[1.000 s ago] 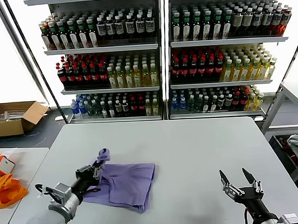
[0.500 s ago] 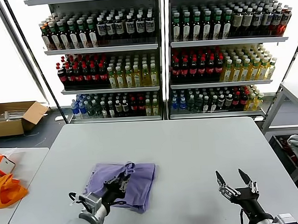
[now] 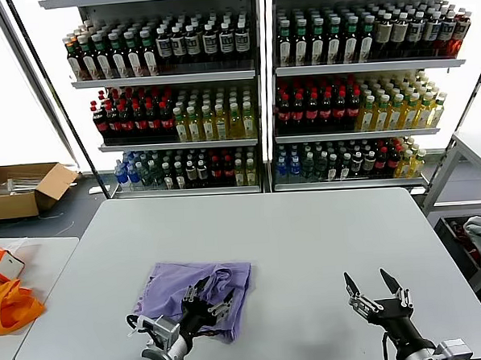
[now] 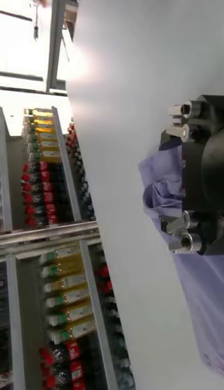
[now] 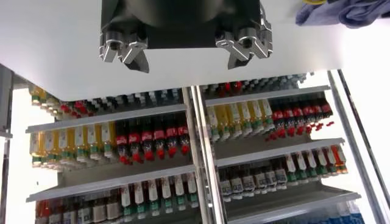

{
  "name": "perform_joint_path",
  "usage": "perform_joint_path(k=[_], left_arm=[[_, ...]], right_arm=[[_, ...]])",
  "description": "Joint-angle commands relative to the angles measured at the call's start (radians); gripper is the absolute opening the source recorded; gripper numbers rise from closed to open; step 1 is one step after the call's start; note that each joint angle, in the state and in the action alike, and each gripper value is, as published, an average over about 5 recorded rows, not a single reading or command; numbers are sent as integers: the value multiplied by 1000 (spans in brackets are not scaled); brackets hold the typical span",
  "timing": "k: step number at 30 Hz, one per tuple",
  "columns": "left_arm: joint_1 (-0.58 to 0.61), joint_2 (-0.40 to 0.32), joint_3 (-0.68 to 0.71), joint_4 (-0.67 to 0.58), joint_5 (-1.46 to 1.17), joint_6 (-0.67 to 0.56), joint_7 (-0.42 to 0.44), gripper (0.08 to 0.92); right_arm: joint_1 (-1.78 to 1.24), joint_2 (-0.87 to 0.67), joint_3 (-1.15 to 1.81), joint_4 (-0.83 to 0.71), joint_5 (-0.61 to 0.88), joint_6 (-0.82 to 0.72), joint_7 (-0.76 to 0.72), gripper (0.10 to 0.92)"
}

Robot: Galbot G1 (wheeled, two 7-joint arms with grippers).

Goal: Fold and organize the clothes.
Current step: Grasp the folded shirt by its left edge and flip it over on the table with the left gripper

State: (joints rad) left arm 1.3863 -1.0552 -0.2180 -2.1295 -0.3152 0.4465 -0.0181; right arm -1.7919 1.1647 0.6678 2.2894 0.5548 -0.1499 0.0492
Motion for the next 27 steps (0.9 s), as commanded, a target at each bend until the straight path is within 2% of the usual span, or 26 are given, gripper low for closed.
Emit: perform_joint_path(k=[1, 5, 9, 15, 20, 27], left_arm=[[89, 87, -230, -215, -179, 70, -6, 760], [108, 133, -428, -152, -292, 98, -13, 816], [74, 164, -507, -6, -417, 129, -55, 822], [31, 155, -442, 153, -500, 130, -139, 823], [13, 103, -373, 194, -540, 130, -181, 822], [-20, 51, -313, 220, -542, 130, -198, 823]], right_arm=[[2, 1, 1, 0, 1, 3, -1, 823], [0, 5, 0, -3, 2, 7, -3, 823], [-2, 6, -8, -7, 2, 11, -5, 823], [1, 1, -18, -9, 1, 12, -5, 823], [2, -4, -19, -8, 1, 11, -5, 823], [7, -6, -21, -5, 1, 7, -4, 823]])
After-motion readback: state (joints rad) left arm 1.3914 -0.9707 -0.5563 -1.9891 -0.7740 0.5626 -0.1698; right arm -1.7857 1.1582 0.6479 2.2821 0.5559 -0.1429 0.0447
